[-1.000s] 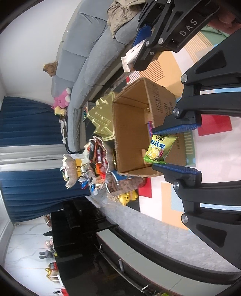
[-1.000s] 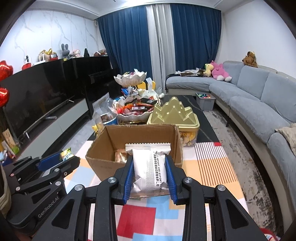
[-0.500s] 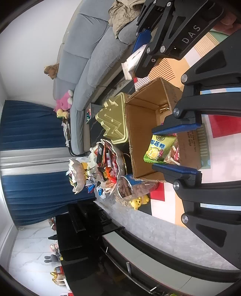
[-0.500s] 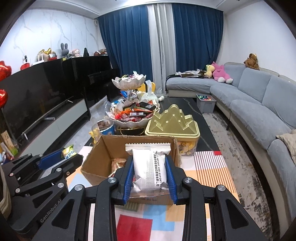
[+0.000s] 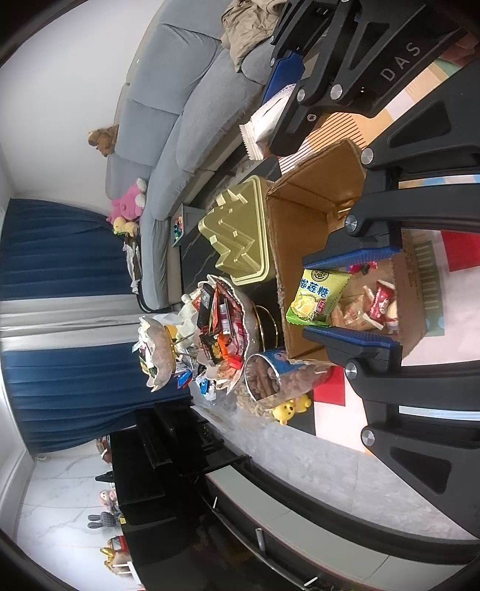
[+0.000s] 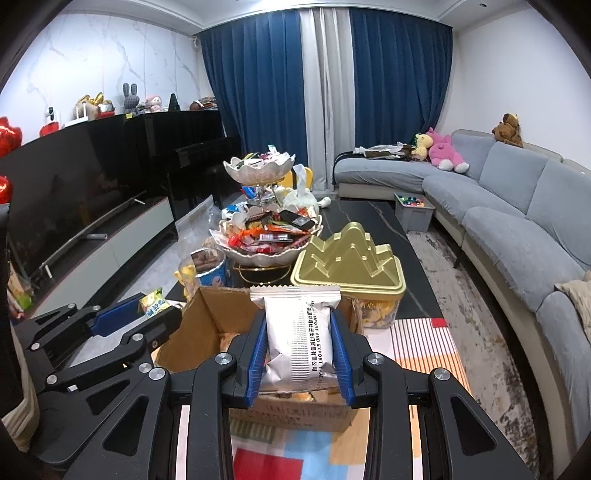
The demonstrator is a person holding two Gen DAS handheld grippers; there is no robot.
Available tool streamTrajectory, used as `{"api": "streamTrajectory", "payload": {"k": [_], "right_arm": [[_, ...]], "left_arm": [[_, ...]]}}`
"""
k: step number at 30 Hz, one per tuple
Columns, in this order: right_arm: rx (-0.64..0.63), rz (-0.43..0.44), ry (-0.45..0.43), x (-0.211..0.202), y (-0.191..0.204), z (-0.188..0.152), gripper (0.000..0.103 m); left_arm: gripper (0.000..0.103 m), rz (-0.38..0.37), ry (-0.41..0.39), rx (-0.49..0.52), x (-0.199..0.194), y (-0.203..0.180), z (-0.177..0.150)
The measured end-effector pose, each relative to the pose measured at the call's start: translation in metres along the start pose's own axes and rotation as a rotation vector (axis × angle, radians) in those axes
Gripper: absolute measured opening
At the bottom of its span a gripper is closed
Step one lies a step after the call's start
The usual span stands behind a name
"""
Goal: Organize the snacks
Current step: 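Open both tools to drop the yellow-green and white packets into the box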
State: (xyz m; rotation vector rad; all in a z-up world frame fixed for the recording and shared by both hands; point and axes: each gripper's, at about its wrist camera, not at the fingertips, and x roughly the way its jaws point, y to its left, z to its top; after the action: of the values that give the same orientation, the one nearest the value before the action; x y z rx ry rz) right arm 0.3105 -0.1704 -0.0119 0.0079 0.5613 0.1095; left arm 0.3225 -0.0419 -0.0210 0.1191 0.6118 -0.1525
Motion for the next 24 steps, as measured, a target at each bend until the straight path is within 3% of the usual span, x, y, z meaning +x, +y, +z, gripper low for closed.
{"api": "streamTrajectory", "payload": {"k": [24], "right_arm": [[-0.007,0.012,0.085,0.062,-0.002,0.003,0.035]], "left_arm": [[0.035,-0.001,0.081,-0.015,0.068,0.013,0.001]]}}
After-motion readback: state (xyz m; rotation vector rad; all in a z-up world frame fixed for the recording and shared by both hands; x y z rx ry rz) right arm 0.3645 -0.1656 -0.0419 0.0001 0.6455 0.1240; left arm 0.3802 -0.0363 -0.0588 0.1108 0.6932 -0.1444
